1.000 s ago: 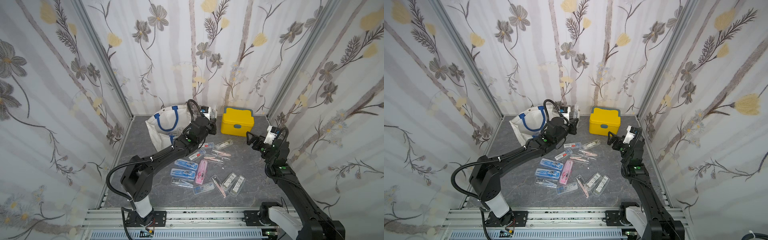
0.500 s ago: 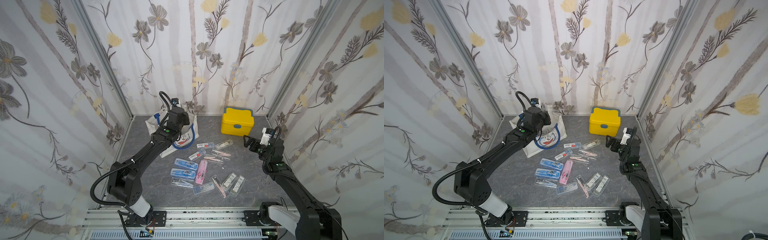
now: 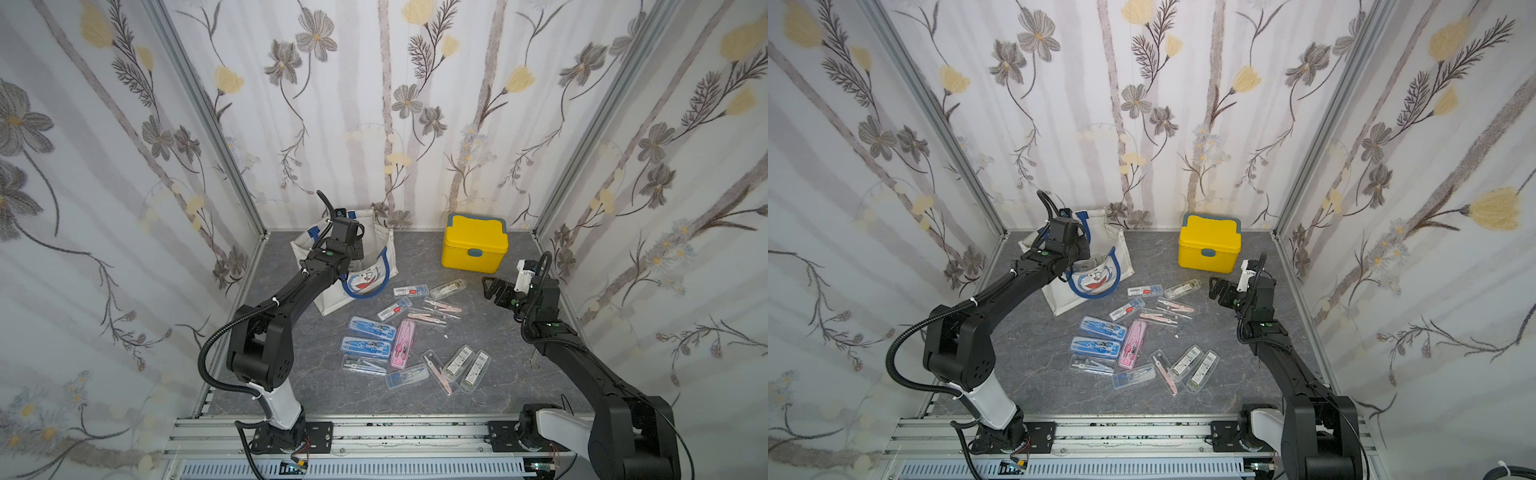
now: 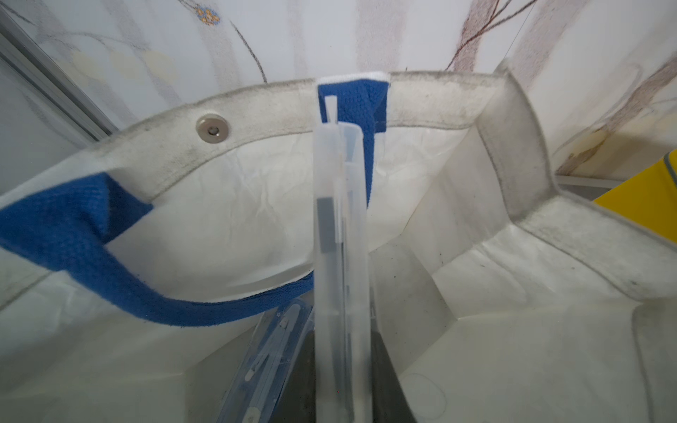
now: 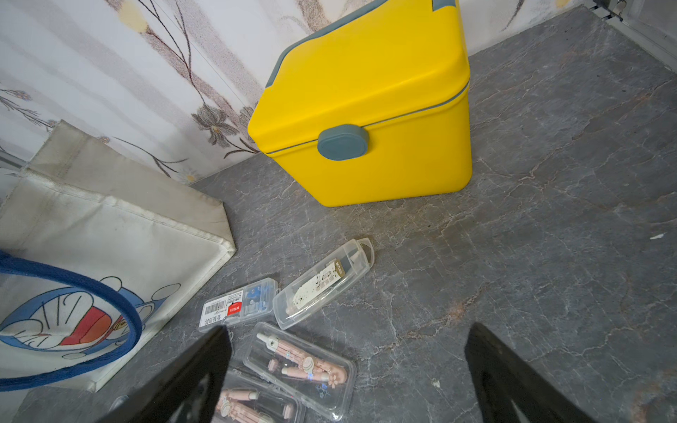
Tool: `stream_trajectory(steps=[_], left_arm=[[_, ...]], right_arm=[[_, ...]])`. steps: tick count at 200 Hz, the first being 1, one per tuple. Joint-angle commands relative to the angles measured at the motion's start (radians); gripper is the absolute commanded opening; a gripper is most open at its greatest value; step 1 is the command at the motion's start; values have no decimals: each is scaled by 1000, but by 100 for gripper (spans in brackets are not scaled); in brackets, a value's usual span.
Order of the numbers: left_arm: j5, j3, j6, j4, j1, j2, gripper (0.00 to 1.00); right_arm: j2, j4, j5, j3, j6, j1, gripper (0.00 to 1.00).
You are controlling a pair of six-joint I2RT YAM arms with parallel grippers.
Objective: Put the compass set into the canvas bag
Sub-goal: Place the compass set in the canvas bag.
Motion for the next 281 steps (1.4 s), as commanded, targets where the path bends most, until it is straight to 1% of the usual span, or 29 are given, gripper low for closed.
stream_trajectory(steps=[1,28,57,77,103,130,166,190,202,226,236,247,266,281], left_arm=[[-18,47,73,-57,0,42,3],[-39,130,106,-144,0,120,4],[-58,197,113,-202,1,188,9],[-61,218,111,-218,1,214,13],[-51,218,106,-217,0,220,22],[-52,218,101,-215,0,220,24],[-51,218,92,-212,0,209,31],[-62,218,76,-212,-4,191,38],[-72,214,69,-209,-7,175,38],[-80,208,61,-192,-23,132,52],[-93,208,54,-186,-33,115,65],[-106,207,49,-180,-49,95,76],[-129,191,44,-159,-80,54,99],[-123,165,43,-132,-108,16,100]], right_arm=[[9,-4,-15,5,-8,0,99],[18,-13,-14,6,-11,1,100],[20,-17,-12,6,-13,1,100],[22,-17,-12,8,-13,1,100],[29,-17,-14,12,-14,1,99],[32,-21,-18,14,-15,1,99],[35,-21,-20,13,-20,1,99],[39,-33,6,14,-28,8,100],[41,-45,21,18,-43,19,99],[56,-62,25,28,-77,48,99],[67,-72,22,37,-91,63,100],[84,-79,19,51,-107,84,100],[118,-87,22,77,-159,140,97],[153,-110,44,110,-209,191,95]])
